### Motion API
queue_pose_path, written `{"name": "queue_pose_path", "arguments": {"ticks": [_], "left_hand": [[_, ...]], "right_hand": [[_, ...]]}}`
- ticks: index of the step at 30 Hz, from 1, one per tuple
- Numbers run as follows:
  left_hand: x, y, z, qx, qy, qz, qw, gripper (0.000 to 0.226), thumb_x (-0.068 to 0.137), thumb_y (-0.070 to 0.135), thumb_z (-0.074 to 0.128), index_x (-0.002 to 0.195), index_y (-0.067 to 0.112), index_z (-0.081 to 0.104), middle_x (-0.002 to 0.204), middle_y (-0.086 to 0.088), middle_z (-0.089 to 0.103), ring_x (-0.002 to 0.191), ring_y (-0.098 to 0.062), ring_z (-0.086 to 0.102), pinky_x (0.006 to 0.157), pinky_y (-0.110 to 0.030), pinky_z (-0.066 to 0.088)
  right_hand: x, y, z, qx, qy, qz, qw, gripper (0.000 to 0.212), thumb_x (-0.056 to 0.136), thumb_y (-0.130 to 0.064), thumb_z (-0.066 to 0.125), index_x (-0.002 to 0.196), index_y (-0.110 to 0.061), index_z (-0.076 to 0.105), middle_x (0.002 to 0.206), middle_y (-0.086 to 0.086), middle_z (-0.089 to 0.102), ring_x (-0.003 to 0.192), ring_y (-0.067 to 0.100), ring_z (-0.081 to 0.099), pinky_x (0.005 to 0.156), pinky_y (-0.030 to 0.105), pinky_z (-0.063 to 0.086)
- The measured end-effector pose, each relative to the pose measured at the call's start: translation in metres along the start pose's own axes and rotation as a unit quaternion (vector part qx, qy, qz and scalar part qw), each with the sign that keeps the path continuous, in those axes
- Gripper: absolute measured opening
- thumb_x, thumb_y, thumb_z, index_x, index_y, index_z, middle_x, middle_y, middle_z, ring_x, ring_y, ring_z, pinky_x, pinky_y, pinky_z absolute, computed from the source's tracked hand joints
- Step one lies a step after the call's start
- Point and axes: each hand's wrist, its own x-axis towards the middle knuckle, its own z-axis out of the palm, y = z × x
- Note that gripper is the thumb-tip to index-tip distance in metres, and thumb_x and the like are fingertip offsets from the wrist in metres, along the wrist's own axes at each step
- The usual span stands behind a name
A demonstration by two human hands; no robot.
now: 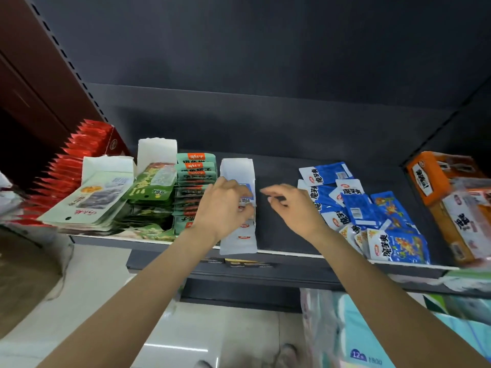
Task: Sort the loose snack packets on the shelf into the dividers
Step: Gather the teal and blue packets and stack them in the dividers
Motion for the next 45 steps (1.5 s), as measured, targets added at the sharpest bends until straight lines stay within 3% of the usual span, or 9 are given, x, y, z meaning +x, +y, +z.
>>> {"name": "queue_pose_path", "arguments": {"ticks": [7,12,20,25,28,31,33,40,45], "left_hand": [[0.045,0.082,0.056,-0.114,-0.063,0.028,0.991,0.028,0.089,0.015,0.051,0.115,0.012,0.062,0.109,-0.009,0.060,0.104,-0.025,0.051,0.092,-0.036,0.043],[0.098,0.102,0.120,-0.167,-0.150,-0.150,0.963,0.025,0.092,0.010,0.046,0.111,-0.002,0.059,0.117,-0.020,0.058,0.106,-0.030,0.056,0.078,-0.026,0.040],[0.134,0.097,0.143,-0.218,-0.147,-0.332,0.906,0.031,0.088,0.024,0.065,0.108,0.001,0.065,0.111,-0.011,0.065,0.104,-0.025,0.061,0.080,-0.029,0.048],[0.118,0.110,0.113,-0.215,-0.084,-0.259,0.938,0.010,0.086,0.016,0.059,0.081,0.008,0.055,0.102,-0.013,0.063,0.093,-0.026,0.060,0.075,-0.032,0.050],[0.098,0.126,0.085,-0.372,-0.044,-0.235,0.897,0.014,0.086,0.014,0.052,0.080,0.002,0.055,0.082,-0.012,0.068,0.077,-0.021,0.069,0.075,-0.039,0.057],[0.075,0.127,0.050,-0.432,0.000,-0.182,0.883,0.017,0.089,0.015,0.050,0.078,0.003,0.055,0.083,-0.013,0.070,0.072,-0.013,0.071,0.077,-0.035,0.057],[0.059,0.115,0.027,-0.442,0.018,-0.148,0.884,0.022,0.094,0.019,0.045,0.074,0.013,0.054,0.090,-0.006,0.071,0.074,-0.010,0.070,0.074,-0.028,0.053],[0.001,0.004,-0.002,-0.019,0.109,-0.078,0.991,0.024,0.088,0.013,0.058,0.112,0.009,0.060,0.117,-0.009,0.057,0.108,-0.029,0.051,0.087,-0.040,0.043],[-0.019,-0.037,-0.001,0.127,0.058,-0.020,0.990,0.058,0.082,0.024,0.068,0.135,0.013,0.048,0.146,-0.005,0.040,0.131,-0.027,0.042,0.100,-0.040,0.039]], "right_hand": [[-0.008,0.098,-0.047,-0.103,0.021,0.167,0.980,0.039,0.091,-0.012,0.055,0.129,-0.013,0.053,0.133,0.010,0.053,0.124,0.026,0.048,0.103,0.037,0.039],[-0.007,0.144,-0.066,-0.174,-0.085,0.200,0.960,0.064,0.093,-0.023,0.053,0.148,-0.015,0.021,0.156,0.009,0.015,0.144,0.025,0.010,0.117,0.038,0.017],[-0.017,0.166,-0.071,-0.199,-0.158,0.169,0.952,0.064,0.096,-0.024,0.049,0.149,-0.017,0.014,0.157,0.003,0.010,0.144,0.022,0.010,0.117,0.031,0.012],[-0.016,0.150,-0.070,-0.167,-0.123,0.167,0.964,0.065,0.094,-0.026,0.051,0.149,-0.023,0.016,0.156,0.003,0.015,0.143,0.022,0.013,0.115,0.042,0.023],[-0.020,0.125,-0.063,-0.180,-0.061,0.108,0.976,0.067,0.094,-0.035,0.050,0.149,-0.029,0.013,0.152,0.002,0.023,0.139,0.023,0.024,0.104,0.047,0.036],[-0.019,0.095,-0.058,-0.130,0.032,0.071,0.988,0.050,0.097,-0.028,0.046,0.145,-0.024,0.030,0.124,0.009,0.053,0.113,0.026,0.052,0.084,0.041,0.047],[-0.015,0.075,-0.058,-0.080,0.083,0.076,0.990,0.027,0.097,-0.022,0.047,0.118,-0.006,0.055,0.097,0.014,0.061,0.090,0.029,0.060,0.072,0.037,0.047],[-0.001,-0.006,-0.045,0.234,0.110,0.068,0.964,0.026,0.089,-0.012,0.062,0.065,-0.020,0.055,0.092,0.006,0.069,0.090,0.020,0.069,0.075,0.042,0.058],[0.012,-0.025,-0.007,0.165,0.089,0.006,0.982,0.038,0.087,-0.015,0.065,0.052,-0.019,0.052,0.051,-0.016,0.049,0.055,-0.003,0.045,0.057,0.023,0.045]]}}
